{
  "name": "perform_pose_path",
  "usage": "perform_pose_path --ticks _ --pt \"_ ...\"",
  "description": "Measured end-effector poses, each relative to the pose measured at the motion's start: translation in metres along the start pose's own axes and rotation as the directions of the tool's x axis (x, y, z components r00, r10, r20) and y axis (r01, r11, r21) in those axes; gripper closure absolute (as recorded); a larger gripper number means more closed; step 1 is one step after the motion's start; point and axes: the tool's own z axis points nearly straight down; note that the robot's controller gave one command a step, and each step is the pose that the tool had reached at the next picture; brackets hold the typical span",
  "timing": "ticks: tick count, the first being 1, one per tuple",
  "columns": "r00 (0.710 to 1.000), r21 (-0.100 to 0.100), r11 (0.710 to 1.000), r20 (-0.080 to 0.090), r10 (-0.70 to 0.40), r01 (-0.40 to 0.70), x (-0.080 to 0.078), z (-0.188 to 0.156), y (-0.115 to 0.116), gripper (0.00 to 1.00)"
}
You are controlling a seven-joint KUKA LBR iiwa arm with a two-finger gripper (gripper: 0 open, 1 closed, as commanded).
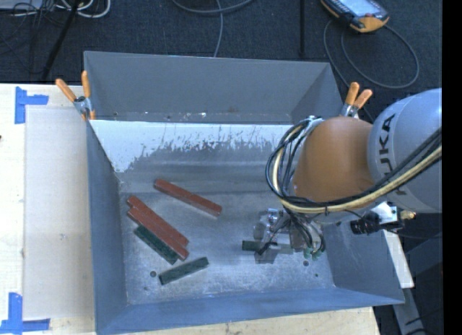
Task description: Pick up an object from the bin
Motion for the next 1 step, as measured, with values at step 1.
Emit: perform_pose_path --ticks 1 --pt "1.0 0.001 1.0 -0.009 -0.013 0.013 -0.0034 -0.0307 0.0155 1.0"
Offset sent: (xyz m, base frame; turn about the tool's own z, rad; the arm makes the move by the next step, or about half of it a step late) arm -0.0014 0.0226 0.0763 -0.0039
